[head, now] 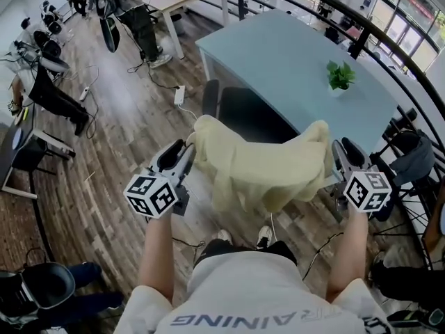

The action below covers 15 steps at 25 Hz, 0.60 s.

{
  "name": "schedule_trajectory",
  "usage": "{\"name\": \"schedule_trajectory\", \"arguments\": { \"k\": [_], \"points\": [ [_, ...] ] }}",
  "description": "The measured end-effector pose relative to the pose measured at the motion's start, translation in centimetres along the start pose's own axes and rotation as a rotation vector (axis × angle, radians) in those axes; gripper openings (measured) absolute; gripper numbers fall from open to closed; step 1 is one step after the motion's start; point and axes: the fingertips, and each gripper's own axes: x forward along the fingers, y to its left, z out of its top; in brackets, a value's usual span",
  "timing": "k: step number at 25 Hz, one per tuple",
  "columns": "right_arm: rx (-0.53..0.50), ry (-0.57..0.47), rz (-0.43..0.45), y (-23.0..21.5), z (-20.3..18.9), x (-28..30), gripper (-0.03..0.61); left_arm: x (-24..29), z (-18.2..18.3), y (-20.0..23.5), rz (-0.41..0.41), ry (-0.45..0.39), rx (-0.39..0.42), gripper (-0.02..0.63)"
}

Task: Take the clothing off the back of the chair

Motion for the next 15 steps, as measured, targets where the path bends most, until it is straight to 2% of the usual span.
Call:
{"name": "schedule_trajectory", "arguments": {
  "k": [2, 5, 8, 12, 15],
  "points": [
    [-0.021, 0.036, 0.049, -0.3, 0.0, 1.5, 0.171, 1.3, 0.6, 0.8, -0.009, 0.037, -0.055, 0.198],
    [-0.055, 0.104, 0.145, -0.6, -0.1, 3.8, 0.214, 3.5, 1.4, 2.0, -0.025, 0.129, -0.096, 0.249],
    [-0.062, 0.207, 0.276, -0.7, -0.2, 5.9, 0.258, 5.7, 2.3, 2.3, -0.107, 0.231, -0.172, 0.295],
    [-0.008, 0.354, 0.398, -1.1, -0.9, 7.8, 0.290, 7.5, 2.0, 2.5, -0.165, 0.387, -0.192, 0.313],
    [0.015, 0.481, 0.462, -1.3, -2.9, 8.9, 0.304, 8.5, 1.2, 1.7, -0.253, 0.479, -0.249, 0.321]
  ]
}}
